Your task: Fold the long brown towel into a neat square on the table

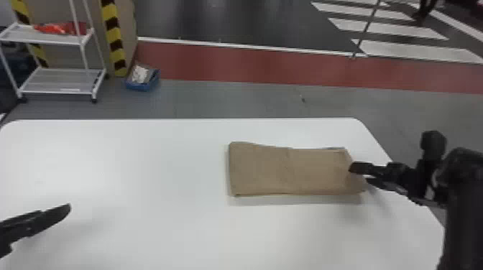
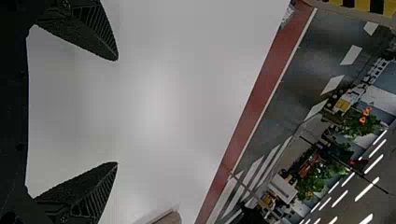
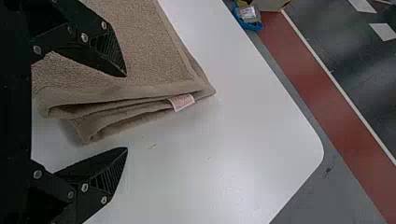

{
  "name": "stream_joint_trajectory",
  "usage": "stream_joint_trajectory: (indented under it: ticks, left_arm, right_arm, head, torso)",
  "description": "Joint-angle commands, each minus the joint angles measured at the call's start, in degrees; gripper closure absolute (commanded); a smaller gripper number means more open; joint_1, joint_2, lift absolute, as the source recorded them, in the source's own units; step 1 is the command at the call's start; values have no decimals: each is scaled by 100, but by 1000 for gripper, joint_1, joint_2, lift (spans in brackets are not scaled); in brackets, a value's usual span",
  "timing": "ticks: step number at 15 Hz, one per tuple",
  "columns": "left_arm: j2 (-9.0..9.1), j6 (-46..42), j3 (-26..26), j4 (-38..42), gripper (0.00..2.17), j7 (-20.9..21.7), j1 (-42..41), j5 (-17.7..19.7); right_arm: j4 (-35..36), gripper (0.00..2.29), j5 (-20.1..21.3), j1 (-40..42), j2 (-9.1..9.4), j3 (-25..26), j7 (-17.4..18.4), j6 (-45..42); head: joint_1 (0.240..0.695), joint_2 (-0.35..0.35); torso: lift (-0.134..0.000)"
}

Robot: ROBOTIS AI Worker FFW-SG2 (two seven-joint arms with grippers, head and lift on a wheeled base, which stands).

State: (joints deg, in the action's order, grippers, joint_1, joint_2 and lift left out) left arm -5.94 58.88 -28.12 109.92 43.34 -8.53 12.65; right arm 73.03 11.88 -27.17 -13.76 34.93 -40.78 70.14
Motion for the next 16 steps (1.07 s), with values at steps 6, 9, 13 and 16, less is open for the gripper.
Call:
stream_joint_trajectory:
  ticks: [6, 9, 13, 16]
  left_arm:
    - [-4, -21, -62, -14, 83, 35, -18, 0]
    - [-4, -4, -62, 3, 83, 35, -44, 0]
    - [-4, -4, -71, 73, 83, 43, -88, 9]
    - [-4, 14, -80, 117, 83, 35, -88, 9]
  right_arm:
    - [-43, 1362, -72, 45, 93, 23, -97, -109]
    - [-17, 1767, -116, 124, 102, 128, -141, -109]
    - [818, 1767, -714, 326, 119, 567, -370, 699]
    - [1724, 1767, -1136, 581, 49, 945, -607, 1508]
  head:
    - [695, -151]
    - [695, -151]
    - [695, -152]
    - [695, -152]
  torso:
    - [-124]
    - [-124]
    - [-124]
    - [-124]
